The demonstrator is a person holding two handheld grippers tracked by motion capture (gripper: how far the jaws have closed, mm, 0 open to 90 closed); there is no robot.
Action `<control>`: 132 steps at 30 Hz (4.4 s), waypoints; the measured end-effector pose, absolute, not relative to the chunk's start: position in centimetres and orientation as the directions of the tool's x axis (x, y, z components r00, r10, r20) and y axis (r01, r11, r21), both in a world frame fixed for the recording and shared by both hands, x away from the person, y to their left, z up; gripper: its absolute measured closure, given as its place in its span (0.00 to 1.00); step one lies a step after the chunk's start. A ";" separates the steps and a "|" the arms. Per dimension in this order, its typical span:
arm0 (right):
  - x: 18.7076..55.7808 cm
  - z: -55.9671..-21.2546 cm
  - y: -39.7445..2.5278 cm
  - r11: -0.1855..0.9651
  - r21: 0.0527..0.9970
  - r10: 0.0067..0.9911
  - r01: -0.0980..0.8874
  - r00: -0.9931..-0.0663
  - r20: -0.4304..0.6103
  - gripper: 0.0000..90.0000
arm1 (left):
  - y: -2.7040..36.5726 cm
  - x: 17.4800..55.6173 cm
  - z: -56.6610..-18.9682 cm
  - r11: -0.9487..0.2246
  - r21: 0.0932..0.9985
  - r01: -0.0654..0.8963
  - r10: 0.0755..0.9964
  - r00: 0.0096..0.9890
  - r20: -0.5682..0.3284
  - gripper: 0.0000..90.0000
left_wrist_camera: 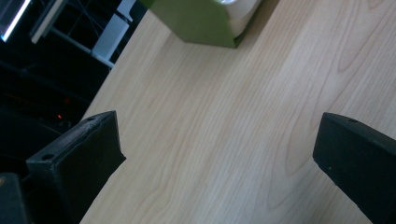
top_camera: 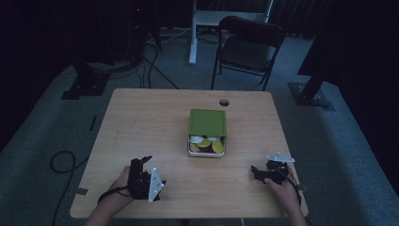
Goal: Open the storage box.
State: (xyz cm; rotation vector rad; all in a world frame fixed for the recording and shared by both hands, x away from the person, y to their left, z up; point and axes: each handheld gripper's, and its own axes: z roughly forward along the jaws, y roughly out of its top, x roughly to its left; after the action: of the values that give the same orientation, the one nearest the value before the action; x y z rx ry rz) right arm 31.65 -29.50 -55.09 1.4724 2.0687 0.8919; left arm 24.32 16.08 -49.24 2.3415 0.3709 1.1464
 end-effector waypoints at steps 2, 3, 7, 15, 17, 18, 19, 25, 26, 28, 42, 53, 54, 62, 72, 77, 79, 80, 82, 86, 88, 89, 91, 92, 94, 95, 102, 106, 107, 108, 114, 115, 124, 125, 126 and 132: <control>31.6 -55.1 -29.5 0.222 0.722 0.943 0.655 -0.331 0.010 0.12 | 15.4 24.3 -49.4 -0.849 0.528 0.005 0.426 0.598 0.679 0.01; 31.6 -55.1 -29.5 0.223 0.722 0.943 0.655 -0.331 0.010 0.12 | 15.0 24.4 -49.4 -0.852 0.524 0.000 0.421 0.596 0.684 0.01; 31.6 -55.1 -29.5 0.222 0.722 0.943 0.655 -0.331 0.010 0.12 | 13.9 24.5 -49.4 -0.856 0.517 -0.022 0.401 0.603 0.690 0.01; 31.6 -55.1 -29.5 0.223 0.722 0.943 0.655 -0.332 0.010 0.12 | 12.0 24.5 -49.6 -0.862 0.502 -0.071 0.367 0.596 0.714 0.03; 31.6 -55.1 -29.5 0.222 0.722 0.943 0.655 -0.332 0.010 0.12 | 11.5 24.7 -49.8 -0.868 0.489 -0.084 0.350 0.596 0.723 0.03; 31.6 -55.1 -29.5 0.223 0.722 0.943 0.655 -0.332 0.010 0.12 | 11.3 24.7 -49.9 -0.875 0.475 -0.091 0.335 0.593 0.732 0.04; 31.6 -55.1 -29.5 0.223 0.722 0.943 0.655 -0.332 0.010 0.12 | 11.0 24.8 -50.0 -0.881 0.463 -0.097 0.323 0.590 0.740 0.04; 31.6 -55.1 -29.5 0.222 0.722 0.943 0.655 -0.332 0.010 0.12 | 9.2 25.1 -50.3 -0.900 0.414 -0.139 0.272 0.563 0.780 0.05; 31.6 -55.1 -29.5 0.222 0.722 0.943 0.655 -0.332 0.011 0.12 | 8.9 25.1 -50.3 -0.902 0.407 -0.143 0.265 0.561 0.784 0.06; 31.6 -55.1 -29.5 0.222 0.722 0.943 0.655 -0.332 0.011 0.12 | 8.4 25.2 -50.5 -0.903 0.399 -0.158 0.251 0.559 0.790 0.06; 31.6 -55.1 -29.5 0.222 0.722 0.943 0.655 -0.332 0.011 0.12 | 5.3 25.9 -51.4 -0.915 0.347 -0.208 0.205 0.502 0.840 0.21; 31.6 -55.1 -29.5 0.222 0.723 0.943 0.655 -0.332 0.011 0.12 | 3.5 26.8 -52.0 -0.931 0.301 -0.206 0.172 0.482 0.859 0.32; 31.6 -55.1 -29.5 0.222 0.723 0.943 0.655 -0.332 0.011 0.12 | 3.4 26.9 -52.2 -0.934 0.293 -0.206 0.166 0.474 0.865 0.33; 31.6 -55.1 -29.5 0.222 0.723 0.943 0.654 -0.332 0.011 0.12 | 2.3 27.6 -52.8 -0.938 0.287 -0.196 0.175 0.446 0.878 0.43; 31.6 -55.1 -29.5 0.222 0.723 0.943 0.655 -0.332 0.011 0.12 | 0.9 28.4 -53.4 -0.948 0.247 -0.201 0.144 0.420 0.896 0.53; 31.6 -55.1 -29.5 0.222 0.723 0.943 0.655 -0.332 0.011 0.12 | 0.4 28.7 -53.9 -0.953 0.236 -0.188 0.144 0.405 0.903 0.57; 31.6 -55.1 -29.5 0.217 0.723 0.943 0.656 -0.331 0.018 0.12 | 0.2 28.9 -54.1 -0.958 0.217 -0.187 0.126 0.404 0.906 0.60; 31.6 -55.1 -29.6 0.225 0.722 0.942 0.654 -0.337 0.012 0.12 | 0.2 28.9 -54.2 -0.962 0.202 -0.183 0.118 0.391 0.913 0.60; 31.6 -55.1 -29.6 0.225 0.722 0.941 0.654 -0.338 0.013 0.12 | 0.0 29.3 -54.2 -0.967 0.202 -0.153 0.128 0.393 0.910 0.63; 31.6 -55.1 -29.6 0.228 0.722 0.940 0.653 -0.340 0.011 0.12 | -0.2 29.5 -54.3 -0.970 0.183 -0.158 0.112 0.379 0.919 0.63; 31.6 -55.1 -29.6 0.228 0.722 0.940 0.653 -0.340 0.011 0.12 | -0.3 29.6 -54.4 -0.973 0.173 -0.155 0.104 0.378 0.920 0.67; 31.6 -55.1 -29.6 0.228 0.722 0.940 0.653 -0.340 0.011 0.12 | -0.3 29.6 -54.5 -0.974 0.166 -0.156 0.098 0.372 0.923 0.67; 31.6 -55.1 -29.6 0.228 0.722 0.940 0.653 -0.340 0.010 0.12 | -0.4 29.7 -54.7 -0.977 0.148 -0.151 0.085 0.361 0.929 0.67; 31.6 -55.1 -29.6 0.228 0.722 0.940 0.653 -0.340 0.011 0.12 | -0.5 29.8 -54.8 -0.978 0.143 -0.150 0.081 0.358 0.930 0.67; 31.6 -55.1 -29.6 0.228 0.722 0.940 0.653 -0.340 0.011 0.12 | -0.6 29.9 -55.0 -0.980 0.132 -0.149 0.071 0.357 0.931 0.67; 31.6 -55.1 -29.6 0.228 0.722 0.940 0.653 -0.340 0.011 0.12 | -0.6 30.0 -55.1 -0.981 0.127 -0.149 0.066 0.357 0.932 0.67; 31.6 -55.1 -29.6 0.228 0.722 0.940 0.653 -0.340 0.011 0.12 | -0.6 30.3 -55.1 -0.981 0.131 -0.140 0.076 0.341 0.937 0.74; 31.6 -55.1 -29.6 0.228 0.722 0.940 0.653 -0.340 0.010 0.12 | -0.7 30.4 -55.2 -0.983 0.123 -0.139 0.071 0.328 0.942 0.77; 31.6 -55.1 -29.6 0.227 0.723 0.941 0.653 -0.339 0.011 0.12 | -0.7 30.4 -55.2 -0.983 0.123 -0.139 0.072 0.327 0.942 0.77; 31.6 -55.1 -29.6 0.228 0.722 0.940 0.653 -0.340 0.011 0.12 | -0.7 30.4 -55.2 -0.983 0.122 -0.140 0.070 0.329 0.942 0.77; 31.6 -55.1 -29.6 0.228 0.722 0.941 0.653 -0.340 0.011 0.12 | -0.7 30.4 -55.2 -0.985 0.094 -0.147 0.042 0.320 0.947 0.78; 31.6 -55.1 -29.6 0.228 0.723 0.940 0.653 -0.340 0.010 0.12 | -0.7 30.4 -55.2 -0.985 0.090 -0.149 0.038 0.320 0.947 0.78; 31.6 -55.1 -29.6 0.228 0.723 0.940 0.653 -0.340 0.011 0.12 | -0.7 30.2 -55.1 -0.984 0.070 -0.163 0.014 0.322 0.946 0.79; 31.6 -55.1 -29.6 0.228 0.723 0.940 0.652 -0.340 0.010 0.12 | -0.6 30.2 -55.1 -0.984 0.076 -0.164 0.020 0.324 0.946 0.79; 31.7 -55.1 -29.6 0.229 0.723 0.940 0.652 -0.340 0.010 0.12 | -0.6 30.1 -55.1 -0.983 0.077 -0.165 0.020 0.323 0.946 0.79; 31.6 -55.1 -29.6 0.228 0.723 0.940 0.652 -0.340 0.010 0.12 | -0.5 29.4 -55.1 -0.983 0.073 -0.171 0.014 0.324 0.946 0.80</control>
State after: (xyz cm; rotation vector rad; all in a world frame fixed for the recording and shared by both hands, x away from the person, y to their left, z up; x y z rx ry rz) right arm 31.65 -29.58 -55.09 1.4635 2.0764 0.8961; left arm 29.44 -0.51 -55.15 2.4221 -0.1453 1.7331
